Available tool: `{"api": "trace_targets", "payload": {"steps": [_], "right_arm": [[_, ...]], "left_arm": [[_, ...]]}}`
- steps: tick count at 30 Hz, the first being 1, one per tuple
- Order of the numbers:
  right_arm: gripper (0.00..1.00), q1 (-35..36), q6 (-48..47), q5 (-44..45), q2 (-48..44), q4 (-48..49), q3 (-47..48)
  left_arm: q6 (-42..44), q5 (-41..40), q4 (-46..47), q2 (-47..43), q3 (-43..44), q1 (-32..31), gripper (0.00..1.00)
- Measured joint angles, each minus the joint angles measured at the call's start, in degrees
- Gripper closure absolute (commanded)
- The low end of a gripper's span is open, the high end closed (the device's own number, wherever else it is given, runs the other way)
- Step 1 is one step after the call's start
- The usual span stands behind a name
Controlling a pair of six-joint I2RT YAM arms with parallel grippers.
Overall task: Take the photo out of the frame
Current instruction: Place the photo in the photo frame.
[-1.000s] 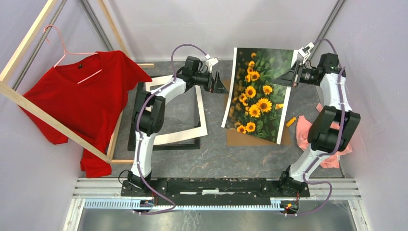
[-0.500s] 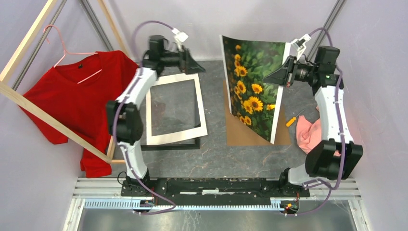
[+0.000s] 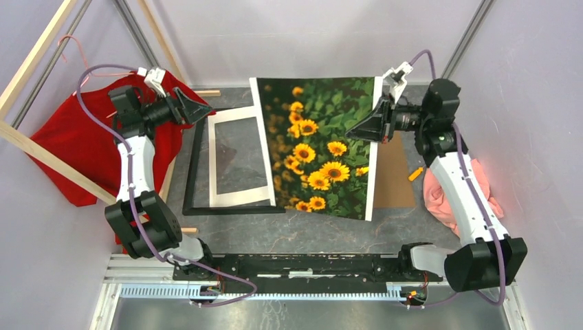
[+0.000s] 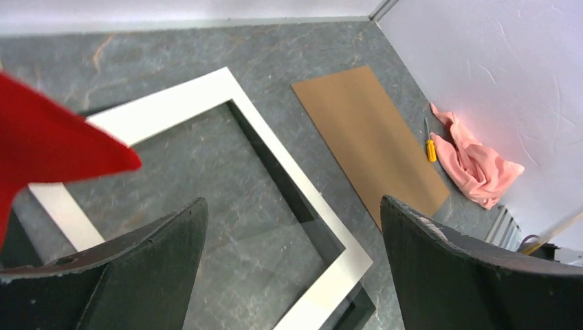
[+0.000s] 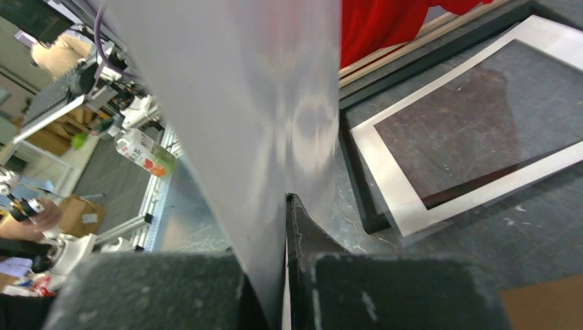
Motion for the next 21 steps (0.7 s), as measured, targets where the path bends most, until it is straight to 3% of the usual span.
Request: {"api": "trace_targets", "payload": {"steps": [5, 11, 21], "right_arm": [[1.00, 3.6, 5.8, 5.9, 0.5, 13.4, -10.7], [1.00, 4.1, 9.1, 13.1, 13.5, 23.8, -13.9], [1.00, 4.6, 3.3, 19.2, 33.5, 21.2, -6.1]], "left_arm": [[0.2, -0.3, 0.1, -3.2, -6.3, 2.1, 0.00], [0.2, -0.3, 1.3, -4.8, -8.4, 2.1, 0.00], [0.2, 1.2, 3.2, -7.8, -11.6, 2.2, 0.00]]}}
